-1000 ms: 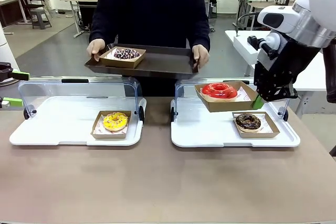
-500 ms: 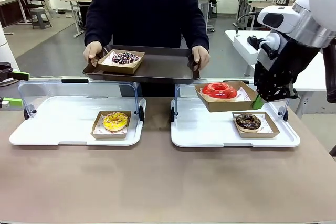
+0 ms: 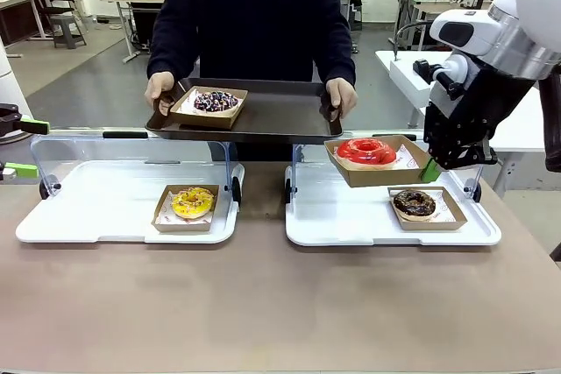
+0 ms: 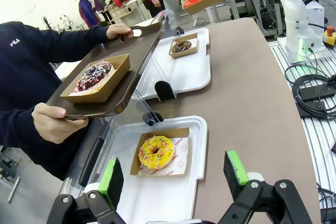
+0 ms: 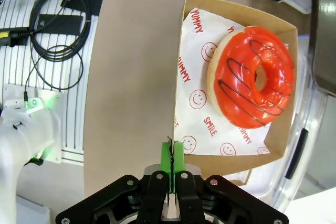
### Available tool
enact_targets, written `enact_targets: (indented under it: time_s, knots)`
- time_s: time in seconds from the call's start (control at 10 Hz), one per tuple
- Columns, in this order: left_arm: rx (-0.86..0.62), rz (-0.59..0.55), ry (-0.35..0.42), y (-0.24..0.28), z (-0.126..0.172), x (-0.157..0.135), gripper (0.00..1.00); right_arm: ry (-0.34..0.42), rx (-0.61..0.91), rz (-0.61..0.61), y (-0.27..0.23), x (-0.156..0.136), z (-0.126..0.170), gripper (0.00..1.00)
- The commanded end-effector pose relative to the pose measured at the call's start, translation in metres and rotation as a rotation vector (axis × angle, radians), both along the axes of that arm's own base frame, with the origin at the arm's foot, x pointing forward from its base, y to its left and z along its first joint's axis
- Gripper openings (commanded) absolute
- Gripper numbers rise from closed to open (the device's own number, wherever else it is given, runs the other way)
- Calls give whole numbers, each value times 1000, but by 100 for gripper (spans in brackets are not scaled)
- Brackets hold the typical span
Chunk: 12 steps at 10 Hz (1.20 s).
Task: Provide the desired donut to the person.
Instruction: Place the picked Paper togo box onto the Handle tray extended by the person.
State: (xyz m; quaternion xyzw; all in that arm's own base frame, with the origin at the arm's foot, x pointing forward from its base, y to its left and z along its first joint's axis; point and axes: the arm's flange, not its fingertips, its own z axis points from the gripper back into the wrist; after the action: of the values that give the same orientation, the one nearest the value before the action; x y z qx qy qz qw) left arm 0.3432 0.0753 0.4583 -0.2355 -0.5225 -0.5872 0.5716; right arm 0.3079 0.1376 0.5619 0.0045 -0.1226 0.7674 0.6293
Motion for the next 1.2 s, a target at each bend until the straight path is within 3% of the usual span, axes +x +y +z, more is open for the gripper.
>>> enact_targets:
  time_s: [0.0, 0.2, 0.3, 0.5, 0.7, 1.0, 1.1]
  knots:
    - [-17, 0, -20, 0, 0, 1, 100, 0, 0, 0, 0, 0, 0, 1]
    - [-17, 0, -20, 0, 0, 1, 100, -72, 15, 19, 31, 63, 35, 1]
    - [-17, 0, -20, 0, 0, 1, 100, -59, -2, 32, 48, 94, 45, 1]
    - [-17, 0, -20, 0, 0, 1, 100, -97, -34, -38, 78, 149, 45, 1]
    - [-17, 0, -20, 0, 0, 1, 100, -226, -65, -82, 106, 183, 27, 1]
    - [-17, 0, -20, 0, 0, 1, 100, -265, -12, -79, 124, 208, 8, 1]
    - [-17, 0, -20, 0, 0, 1, 100, -234, 5, -77, 129, 213, 2, 1]
